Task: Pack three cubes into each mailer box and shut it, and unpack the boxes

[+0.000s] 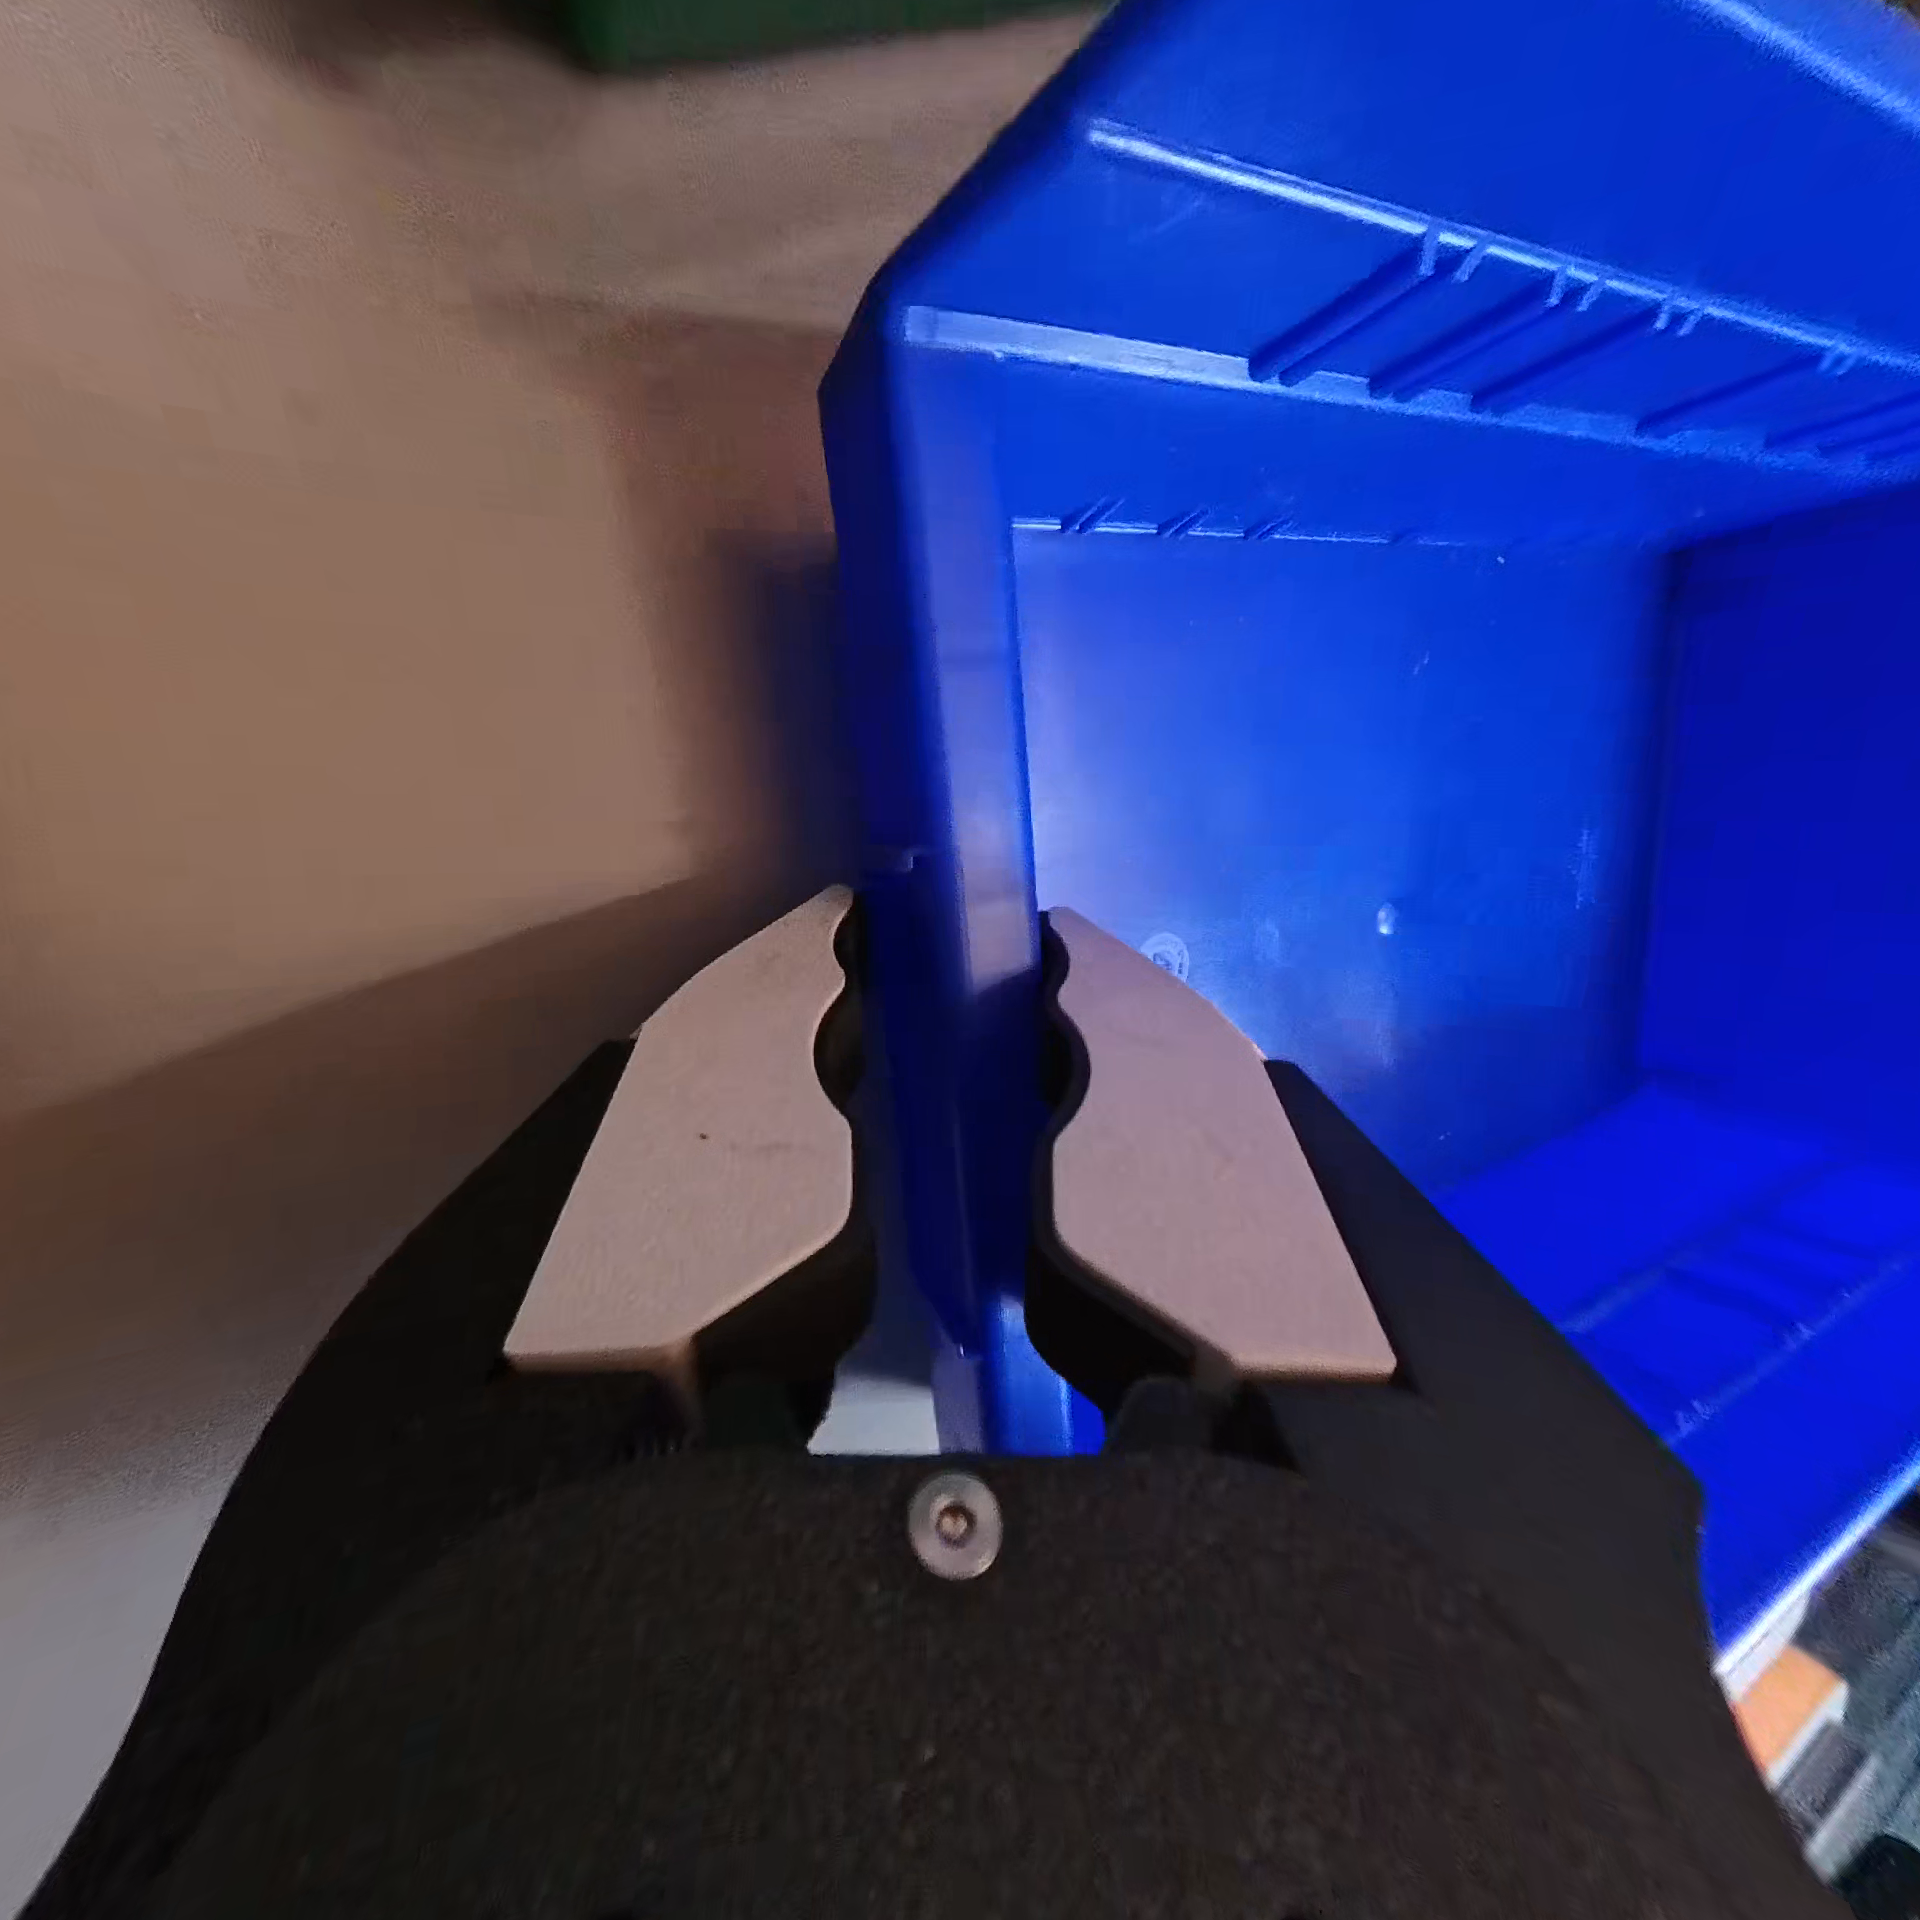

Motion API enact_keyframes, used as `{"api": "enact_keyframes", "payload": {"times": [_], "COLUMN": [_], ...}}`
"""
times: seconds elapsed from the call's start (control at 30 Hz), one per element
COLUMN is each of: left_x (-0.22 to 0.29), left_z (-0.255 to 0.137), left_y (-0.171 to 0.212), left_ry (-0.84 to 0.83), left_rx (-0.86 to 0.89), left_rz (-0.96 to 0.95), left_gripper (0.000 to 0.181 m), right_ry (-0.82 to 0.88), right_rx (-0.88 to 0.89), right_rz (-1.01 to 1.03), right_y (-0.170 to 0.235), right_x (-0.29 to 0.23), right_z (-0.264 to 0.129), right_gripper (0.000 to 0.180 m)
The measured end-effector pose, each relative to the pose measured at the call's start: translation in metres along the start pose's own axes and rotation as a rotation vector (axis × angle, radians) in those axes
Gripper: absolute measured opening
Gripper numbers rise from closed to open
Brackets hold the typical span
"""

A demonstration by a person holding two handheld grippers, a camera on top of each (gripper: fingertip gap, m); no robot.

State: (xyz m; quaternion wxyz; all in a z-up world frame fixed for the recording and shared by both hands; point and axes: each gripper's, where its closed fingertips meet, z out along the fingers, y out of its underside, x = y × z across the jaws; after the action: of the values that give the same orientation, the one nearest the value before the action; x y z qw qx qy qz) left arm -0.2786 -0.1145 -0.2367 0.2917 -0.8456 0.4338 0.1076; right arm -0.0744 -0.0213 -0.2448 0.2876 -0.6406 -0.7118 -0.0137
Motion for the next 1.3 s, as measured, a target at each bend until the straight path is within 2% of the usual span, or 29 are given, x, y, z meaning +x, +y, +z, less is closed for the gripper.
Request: {"api": "enact_keyframes", "payload": {"times": [0.17, 0.37, 0.6, 0.8, 1.3], "left_x": [-0.001, -0.008, -0.035, -0.061, -0.082], "left_z": [0.006, 0.017, 0.034, 0.050, 0.063], "left_y": [-0.010, -0.023, -0.028, -0.030, -0.032], "left_ry": [-0.011, 0.004, 0.026, 0.037, 0.055], "left_rx": [0.036, 0.043, 0.011, 0.014, 0.006], "left_rz": [0.066, 0.050, 0.032, 0.014, -0.012], "left_gripper": [0.030, 0.029, 0.029, 0.028, 0.027], "right_ry": [0.044, 0.084, 0.052, 0.022, 0.100], "right_rx": [-0.037, -0.128, -0.204, -0.223, -0.235], "right_rz": [0.042, 0.061, 0.062, 0.081, 0.193], "right_y": [0.064, 0.146, 0.208, 0.231, 0.232], "right_x": [-0.001, 0.013, 0.050, 0.081, 0.118], "right_z": [-0.028, -0.055, -0.061, -0.053, -0.036], "right_gripper": [0.029, 0.029, 0.029, 0.029, 0.030]}}
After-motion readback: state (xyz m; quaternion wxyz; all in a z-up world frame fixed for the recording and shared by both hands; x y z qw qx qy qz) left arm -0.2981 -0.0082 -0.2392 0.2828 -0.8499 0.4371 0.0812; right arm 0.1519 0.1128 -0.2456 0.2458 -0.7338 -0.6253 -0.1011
